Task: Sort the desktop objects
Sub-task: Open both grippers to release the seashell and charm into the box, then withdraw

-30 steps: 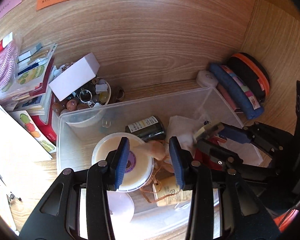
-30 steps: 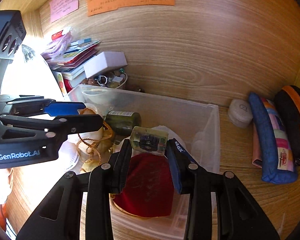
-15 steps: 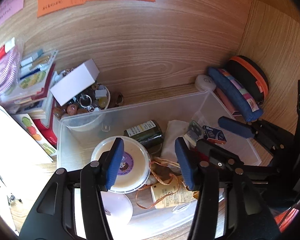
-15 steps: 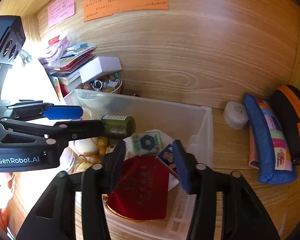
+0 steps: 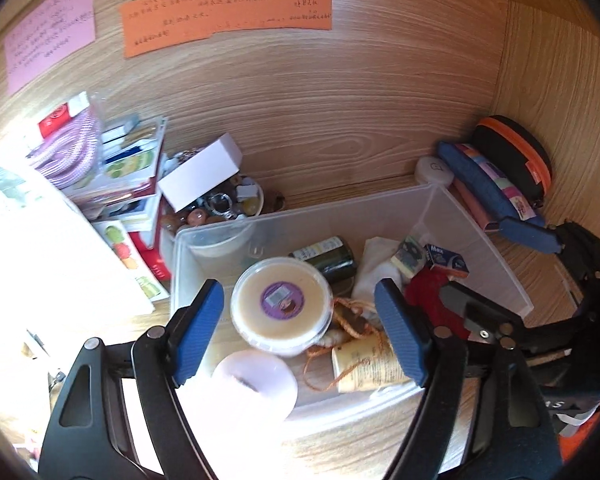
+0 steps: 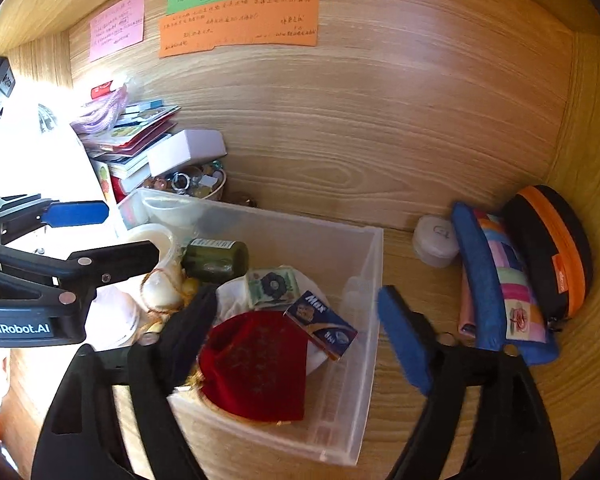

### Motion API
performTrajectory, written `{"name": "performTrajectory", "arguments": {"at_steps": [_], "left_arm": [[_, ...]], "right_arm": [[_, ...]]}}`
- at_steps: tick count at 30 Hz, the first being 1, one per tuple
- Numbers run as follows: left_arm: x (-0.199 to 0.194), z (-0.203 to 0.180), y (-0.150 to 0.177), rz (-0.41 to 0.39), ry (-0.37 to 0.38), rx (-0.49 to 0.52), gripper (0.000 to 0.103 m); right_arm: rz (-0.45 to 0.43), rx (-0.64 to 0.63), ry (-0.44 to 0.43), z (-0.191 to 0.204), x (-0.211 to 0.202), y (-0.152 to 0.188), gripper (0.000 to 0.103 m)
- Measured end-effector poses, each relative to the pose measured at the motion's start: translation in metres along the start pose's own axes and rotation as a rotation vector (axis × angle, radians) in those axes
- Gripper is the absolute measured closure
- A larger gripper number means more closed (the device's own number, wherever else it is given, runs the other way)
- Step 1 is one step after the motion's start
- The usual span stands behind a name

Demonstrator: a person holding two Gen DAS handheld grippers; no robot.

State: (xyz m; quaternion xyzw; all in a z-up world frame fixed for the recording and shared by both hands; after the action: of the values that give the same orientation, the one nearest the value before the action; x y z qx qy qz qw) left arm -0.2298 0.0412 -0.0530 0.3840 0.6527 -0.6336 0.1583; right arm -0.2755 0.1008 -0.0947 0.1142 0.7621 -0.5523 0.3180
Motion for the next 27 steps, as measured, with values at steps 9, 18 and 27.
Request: {"name": "performTrajectory", "arguments": {"at_steps": [9, 18, 27], "left_arm": [[-0.041, -0.012, 0.010, -0.060, -0.032, 0.024, 0.006], [-0.077, -0.028, 0.022, -0.140, -0.116, 0.065, 0.003], [-0.093, -0.038, 0.035, -0.187, -0.093, 0.055, 0.003]], "right_arm": [[-0.059, -0.081, 0.096, 0.006, -0.036, 0.007, 0.008], [-0.118, -0.090, 0.161, -0.002, -0.073, 0.009, 0.007], [-0.170, -0.071, 0.195, -0.009, -0.099, 0.010, 0.005]]}}
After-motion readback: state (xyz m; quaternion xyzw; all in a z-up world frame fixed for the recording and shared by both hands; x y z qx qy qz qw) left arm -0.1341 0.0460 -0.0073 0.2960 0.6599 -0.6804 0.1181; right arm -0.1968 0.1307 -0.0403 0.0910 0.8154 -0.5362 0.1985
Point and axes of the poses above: each gripper's, at about its wrist camera, not at the fingertips, and x roughly the way its jaws point, z to its left, y to its underside, the point moved 7 cm from there along x, roughly the way its jaws point, and after that the axes turned 13 degrees about y, right-handed, at the moved point
